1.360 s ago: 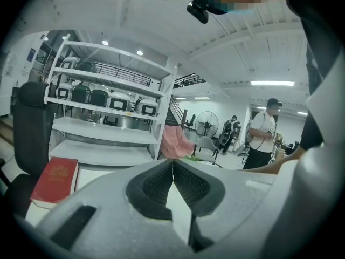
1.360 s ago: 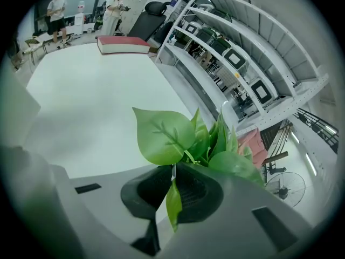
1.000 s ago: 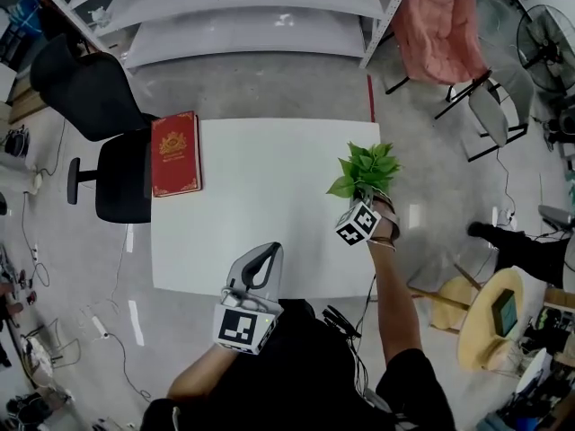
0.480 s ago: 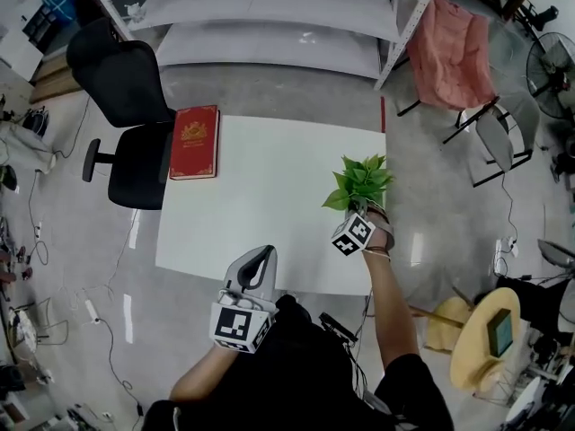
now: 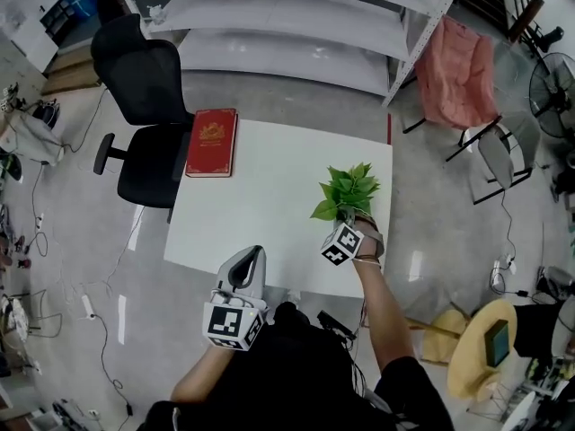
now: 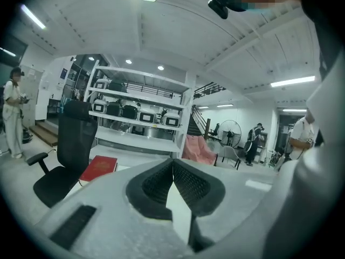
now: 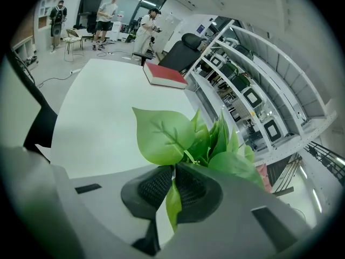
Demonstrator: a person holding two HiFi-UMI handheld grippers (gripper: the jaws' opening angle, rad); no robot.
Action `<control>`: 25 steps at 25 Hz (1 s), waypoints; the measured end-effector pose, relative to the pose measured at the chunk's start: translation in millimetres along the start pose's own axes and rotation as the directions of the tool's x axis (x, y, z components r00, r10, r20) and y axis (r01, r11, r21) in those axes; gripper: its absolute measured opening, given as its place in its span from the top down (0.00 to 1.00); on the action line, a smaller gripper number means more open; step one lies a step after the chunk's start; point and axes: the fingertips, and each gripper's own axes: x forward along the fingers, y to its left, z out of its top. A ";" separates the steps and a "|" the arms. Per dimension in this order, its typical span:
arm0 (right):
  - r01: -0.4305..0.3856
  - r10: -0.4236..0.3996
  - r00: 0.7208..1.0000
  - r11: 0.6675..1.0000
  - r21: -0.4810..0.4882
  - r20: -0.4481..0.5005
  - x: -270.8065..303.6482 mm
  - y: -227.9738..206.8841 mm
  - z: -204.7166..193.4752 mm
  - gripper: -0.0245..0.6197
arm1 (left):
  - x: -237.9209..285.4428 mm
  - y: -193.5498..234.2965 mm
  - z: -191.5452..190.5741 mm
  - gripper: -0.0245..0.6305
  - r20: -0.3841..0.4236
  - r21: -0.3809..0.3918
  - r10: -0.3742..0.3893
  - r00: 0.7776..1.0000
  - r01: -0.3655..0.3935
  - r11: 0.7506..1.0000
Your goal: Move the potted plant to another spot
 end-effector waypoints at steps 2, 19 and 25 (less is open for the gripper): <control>-0.012 0.012 1.000 1.000 -0.004 0.013 -2.6 7.8 16.4 0.94 | -4.5 11.3 2.8 0.94 0.005 0.002 0.009 1.000 -0.009 1.000; -0.077 0.083 0.994 0.993 -0.095 0.066 12.3 79.4 136.6 0.94 | -35.5 94.9 4.9 0.94 0.006 -0.046 0.025 1.000 -0.024 0.999; -0.086 0.093 0.994 0.990 -0.112 0.064 23.2 95.0 151.0 0.94 | -38.1 114.2 1.3 0.94 -0.003 -0.059 0.022 1.000 -0.023 0.998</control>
